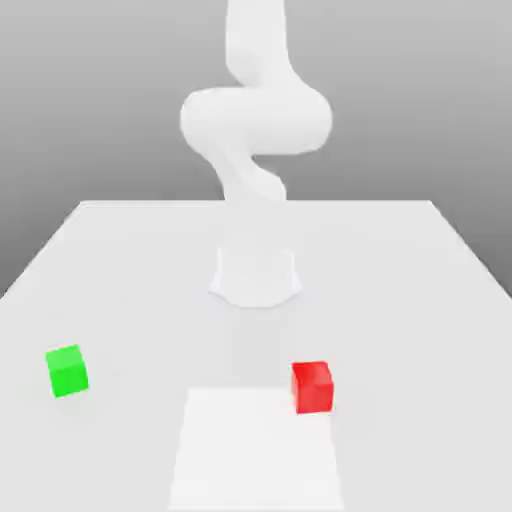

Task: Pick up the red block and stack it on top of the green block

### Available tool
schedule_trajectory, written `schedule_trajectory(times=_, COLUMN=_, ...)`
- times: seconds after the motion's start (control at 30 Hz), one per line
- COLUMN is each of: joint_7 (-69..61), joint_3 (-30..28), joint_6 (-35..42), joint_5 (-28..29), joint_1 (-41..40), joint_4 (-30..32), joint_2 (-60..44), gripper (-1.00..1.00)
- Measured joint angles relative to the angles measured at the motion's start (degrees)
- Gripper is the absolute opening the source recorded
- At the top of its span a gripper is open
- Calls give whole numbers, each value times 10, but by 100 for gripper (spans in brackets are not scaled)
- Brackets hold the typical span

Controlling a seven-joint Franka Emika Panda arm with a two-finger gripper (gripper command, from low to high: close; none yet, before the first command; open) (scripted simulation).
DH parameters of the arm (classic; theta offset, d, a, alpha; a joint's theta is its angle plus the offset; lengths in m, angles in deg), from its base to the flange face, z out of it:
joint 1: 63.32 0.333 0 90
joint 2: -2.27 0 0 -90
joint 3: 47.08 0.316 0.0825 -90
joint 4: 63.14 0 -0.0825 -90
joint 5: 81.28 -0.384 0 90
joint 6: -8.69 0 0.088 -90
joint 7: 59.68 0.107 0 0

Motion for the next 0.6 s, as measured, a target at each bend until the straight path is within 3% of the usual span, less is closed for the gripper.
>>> schedule_trajectory(times=0.43, joint_7=22, joint_3=43, joint_6=-179, joint_5=-26, joint_1=46, joint_4=230, joint_2=-233, gripper=0)
schedule_trajectory(times=0.6, joint_7=52, joint_3=67, joint_6=-288, joint_5=-8, joint_1=56, joint_4=309, joint_2=-377, gripper=0)
